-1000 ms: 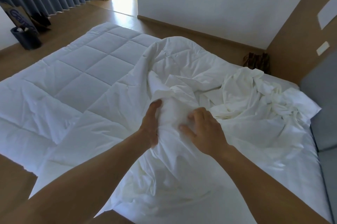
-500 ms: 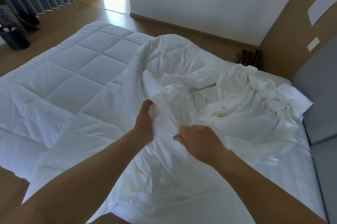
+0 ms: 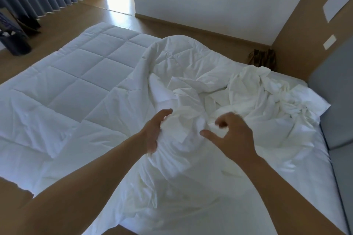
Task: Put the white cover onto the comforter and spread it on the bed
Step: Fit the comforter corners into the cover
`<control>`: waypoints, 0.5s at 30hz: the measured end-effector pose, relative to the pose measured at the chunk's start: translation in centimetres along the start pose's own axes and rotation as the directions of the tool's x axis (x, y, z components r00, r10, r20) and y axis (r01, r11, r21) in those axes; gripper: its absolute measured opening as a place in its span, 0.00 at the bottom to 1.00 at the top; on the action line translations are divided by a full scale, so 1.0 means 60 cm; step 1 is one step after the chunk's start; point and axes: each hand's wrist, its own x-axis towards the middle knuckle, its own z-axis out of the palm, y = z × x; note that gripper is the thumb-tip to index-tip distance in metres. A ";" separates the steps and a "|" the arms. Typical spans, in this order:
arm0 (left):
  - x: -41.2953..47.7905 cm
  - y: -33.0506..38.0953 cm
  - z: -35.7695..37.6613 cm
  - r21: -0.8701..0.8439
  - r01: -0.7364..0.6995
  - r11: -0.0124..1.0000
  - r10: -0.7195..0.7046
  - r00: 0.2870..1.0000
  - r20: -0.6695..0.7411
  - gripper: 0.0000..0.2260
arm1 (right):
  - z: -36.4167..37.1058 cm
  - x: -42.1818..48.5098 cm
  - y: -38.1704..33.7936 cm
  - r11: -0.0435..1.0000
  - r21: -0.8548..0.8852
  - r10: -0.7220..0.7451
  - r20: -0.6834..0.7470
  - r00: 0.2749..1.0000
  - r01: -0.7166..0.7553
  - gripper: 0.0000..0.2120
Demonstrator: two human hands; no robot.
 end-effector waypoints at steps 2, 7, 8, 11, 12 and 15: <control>-0.003 -0.006 0.000 0.023 0.051 0.998 -0.053 0.994 0.098 0.21 | -0.003 0.013 0.001 0.994 0.112 -0.016 0.095 0.995 0.006 0.38; -0.017 0.003 0.000 0.120 0.091 0.989 -0.125 0.941 0.313 0.22 | 0.032 -0.003 0.023 0.997 0.033 0.051 0.488 0.871 -0.076 0.35; -0.021 0.007 -0.004 0.137 0.085 0.987 -0.128 0.932 0.339 0.20 | 0.034 -0.009 0.033 0.997 -0.011 0.073 0.501 0.862 -0.078 0.36; -0.028 0.008 -0.014 0.180 0.098 0.979 -0.161 0.911 0.380 0.18 | 0.040 -0.012 0.048 0.994 -0.106 0.086 0.568 0.819 -0.031 0.43; -0.029 0.004 -0.013 0.197 0.105 0.975 -0.177 0.903 0.391 0.19 | 0.040 -0.009 0.047 0.991 -0.135 0.089 0.580 0.810 -0.012 0.40; -0.022 -0.011 -0.013 0.201 0.157 0.967 -0.225 0.896 0.383 0.24 | 0.032 0.009 0.052 0.975 -0.223 0.152 0.661 0.735 -0.001 0.40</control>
